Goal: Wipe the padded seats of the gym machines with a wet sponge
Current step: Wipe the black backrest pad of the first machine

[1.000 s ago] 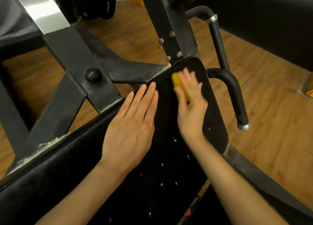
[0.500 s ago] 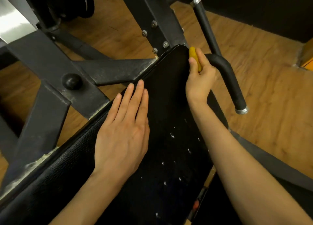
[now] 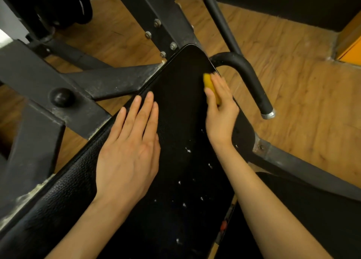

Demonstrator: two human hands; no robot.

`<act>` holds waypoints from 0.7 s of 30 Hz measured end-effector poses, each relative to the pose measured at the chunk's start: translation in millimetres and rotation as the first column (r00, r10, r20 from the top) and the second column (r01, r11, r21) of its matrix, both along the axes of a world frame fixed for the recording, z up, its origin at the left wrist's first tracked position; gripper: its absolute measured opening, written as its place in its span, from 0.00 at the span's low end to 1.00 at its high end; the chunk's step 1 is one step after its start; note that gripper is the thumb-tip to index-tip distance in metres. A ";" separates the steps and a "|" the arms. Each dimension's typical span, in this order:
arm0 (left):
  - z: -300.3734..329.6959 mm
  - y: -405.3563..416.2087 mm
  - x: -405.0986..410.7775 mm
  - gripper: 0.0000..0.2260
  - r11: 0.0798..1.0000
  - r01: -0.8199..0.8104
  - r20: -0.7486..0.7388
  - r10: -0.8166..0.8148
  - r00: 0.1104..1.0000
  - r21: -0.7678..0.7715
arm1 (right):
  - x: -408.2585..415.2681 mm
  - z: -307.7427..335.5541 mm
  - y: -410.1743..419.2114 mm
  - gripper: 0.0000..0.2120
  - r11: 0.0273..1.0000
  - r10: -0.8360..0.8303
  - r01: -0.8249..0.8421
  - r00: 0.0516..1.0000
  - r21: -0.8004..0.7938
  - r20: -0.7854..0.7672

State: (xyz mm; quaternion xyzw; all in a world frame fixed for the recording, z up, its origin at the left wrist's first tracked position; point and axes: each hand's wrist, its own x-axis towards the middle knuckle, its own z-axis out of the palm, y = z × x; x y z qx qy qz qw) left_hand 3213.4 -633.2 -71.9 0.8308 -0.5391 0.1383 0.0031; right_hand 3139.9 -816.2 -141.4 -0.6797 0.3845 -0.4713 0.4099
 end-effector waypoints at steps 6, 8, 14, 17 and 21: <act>-3.1 0.0 -1.3 0.26 1.000 0.002 0.019 -0.002 1.000 -0.003 | 14.7 -7.7 -10.9 0.16 0.961 -0.239 0.237 0.971 0.142 -0.008; -3.4 -0.1 -1.7 0.26 1.000 -0.003 0.018 0.003 1.000 0.003 | 24.9 0.1 -17.1 0.16 0.988 -0.146 0.144 0.989 0.058 0.024; -3.5 -1.4 -1.7 0.26 1.000 0.013 0.024 -0.014 1.000 0.007 | -37.0 -32.9 -35.1 0.17 0.979 -0.154 0.160 0.986 0.128 -0.058; -3.8 -1.1 -3.0 0.26 1.000 0.004 0.031 -0.005 1.000 0.008 | -20.2 -27.2 -40.5 0.16 0.914 -0.290 0.296 0.955 0.280 -0.062; -3.1 -1.8 -2.3 0.26 1.000 0.011 0.040 -0.012 0.999 0.006 | 7.2 -4.7 -23.7 0.18 0.990 -0.111 0.110 0.994 0.083 0.002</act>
